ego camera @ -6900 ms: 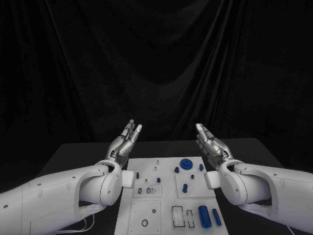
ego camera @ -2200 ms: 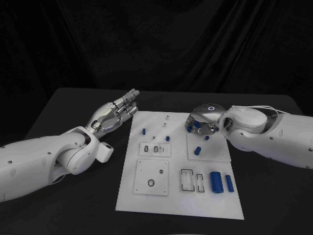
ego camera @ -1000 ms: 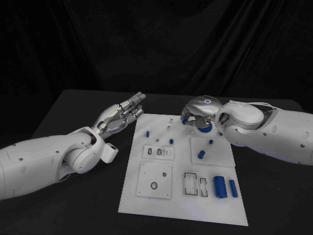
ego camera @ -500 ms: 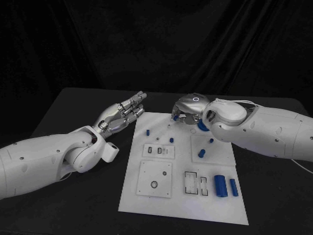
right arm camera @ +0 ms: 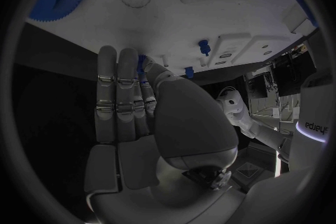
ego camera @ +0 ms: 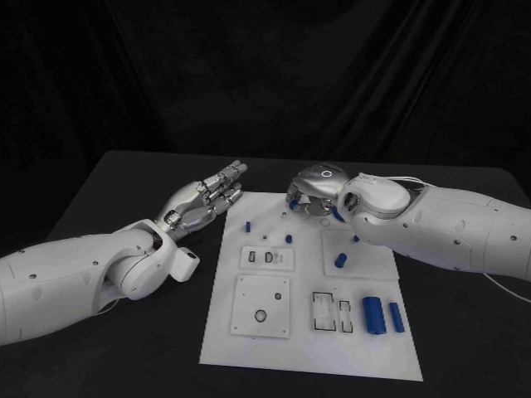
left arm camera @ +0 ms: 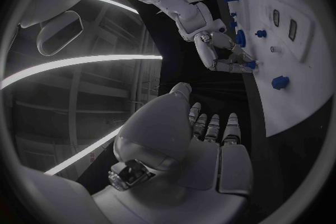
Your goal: Assemble the parts on the task board
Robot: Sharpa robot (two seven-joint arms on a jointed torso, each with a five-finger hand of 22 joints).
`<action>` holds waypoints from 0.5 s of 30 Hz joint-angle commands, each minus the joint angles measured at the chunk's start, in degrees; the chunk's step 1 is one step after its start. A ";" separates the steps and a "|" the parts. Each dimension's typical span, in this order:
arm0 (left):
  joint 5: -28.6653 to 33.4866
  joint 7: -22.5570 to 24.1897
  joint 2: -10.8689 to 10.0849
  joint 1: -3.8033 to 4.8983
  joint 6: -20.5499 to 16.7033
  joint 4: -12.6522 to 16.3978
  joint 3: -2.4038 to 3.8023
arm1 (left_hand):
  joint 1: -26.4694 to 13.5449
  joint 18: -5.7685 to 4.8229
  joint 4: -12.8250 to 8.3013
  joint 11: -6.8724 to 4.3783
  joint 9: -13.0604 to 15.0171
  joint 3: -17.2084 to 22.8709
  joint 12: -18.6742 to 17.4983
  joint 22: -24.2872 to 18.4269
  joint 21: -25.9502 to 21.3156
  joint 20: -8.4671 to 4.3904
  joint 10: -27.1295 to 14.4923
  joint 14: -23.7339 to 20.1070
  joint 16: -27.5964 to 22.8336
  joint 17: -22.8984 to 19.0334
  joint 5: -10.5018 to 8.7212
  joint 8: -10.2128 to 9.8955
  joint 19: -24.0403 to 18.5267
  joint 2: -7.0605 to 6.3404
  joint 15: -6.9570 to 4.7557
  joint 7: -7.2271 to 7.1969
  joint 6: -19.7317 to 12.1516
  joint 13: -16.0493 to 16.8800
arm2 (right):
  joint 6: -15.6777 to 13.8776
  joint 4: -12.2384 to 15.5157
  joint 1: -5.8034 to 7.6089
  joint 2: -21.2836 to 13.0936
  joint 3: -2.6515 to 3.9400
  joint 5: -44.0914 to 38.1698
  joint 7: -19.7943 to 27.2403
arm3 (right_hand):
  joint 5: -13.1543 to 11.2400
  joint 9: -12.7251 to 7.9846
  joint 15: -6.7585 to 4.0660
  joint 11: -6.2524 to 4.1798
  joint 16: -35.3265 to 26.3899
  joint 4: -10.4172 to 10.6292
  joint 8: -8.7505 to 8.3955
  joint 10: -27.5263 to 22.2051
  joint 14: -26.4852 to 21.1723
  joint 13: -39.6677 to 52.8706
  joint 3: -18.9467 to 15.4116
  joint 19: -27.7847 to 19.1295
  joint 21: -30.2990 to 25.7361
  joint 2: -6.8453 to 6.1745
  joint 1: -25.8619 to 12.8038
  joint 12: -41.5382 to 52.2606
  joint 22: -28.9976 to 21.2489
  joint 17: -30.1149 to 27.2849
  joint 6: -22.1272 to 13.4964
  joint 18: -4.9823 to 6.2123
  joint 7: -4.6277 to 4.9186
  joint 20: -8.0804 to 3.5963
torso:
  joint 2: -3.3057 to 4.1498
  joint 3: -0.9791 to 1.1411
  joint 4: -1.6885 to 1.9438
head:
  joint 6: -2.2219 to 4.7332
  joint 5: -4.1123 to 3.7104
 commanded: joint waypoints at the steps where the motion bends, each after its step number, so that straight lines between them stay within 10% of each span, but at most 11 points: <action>1: -0.04 2.51 0.13 0.09 0.71 0.08 0.05 | 0.58 0.08 0.03 0.47 0.07 0.43 0.01 -0.09 -0.19 0.46 0.00 -0.03 -0.38 -0.05 0.26 0.21 -0.07 -0.14 0.42 0.22 0.46 0.06 | -2.07 -0.15 -0.18 0.18 -0.02 -0.43 -0.11 | 0.32 0.00 0.27 0.05 0.12 0.09 -0.20 -0.35 0.14 -0.08 0.24 -0.55 0.04 -0.45 0.06 -0.15 -0.06 0.06 -0.42 0.65 -0.01 0.02 | 0.15 -0.02 0.04 | 0.12 0.03; 15: -0.04 2.33 0.10 0.09 0.96 -0.18 0.05 | 0.53 0.04 -0.02 0.62 0.10 0.70 0.01 -0.09 -0.19 0.61 0.02 -0.03 -0.38 -0.05 0.25 0.25 -0.07 -0.09 0.61 0.37 0.68 0.06 | -5.75 0.59 -0.20 -0.64 0.01 -0.43 -0.40 | 2.83 0.64 1.05 -0.04 0.30 0.06 0.07 1.00 0.22 0.05 1.11 -0.91 1.26 -1.28 0.17 0.09 1.91 0.48 1.26 0.51 0.00 0.61 | -0.04 -0.06 -0.05 | 0.11 0.22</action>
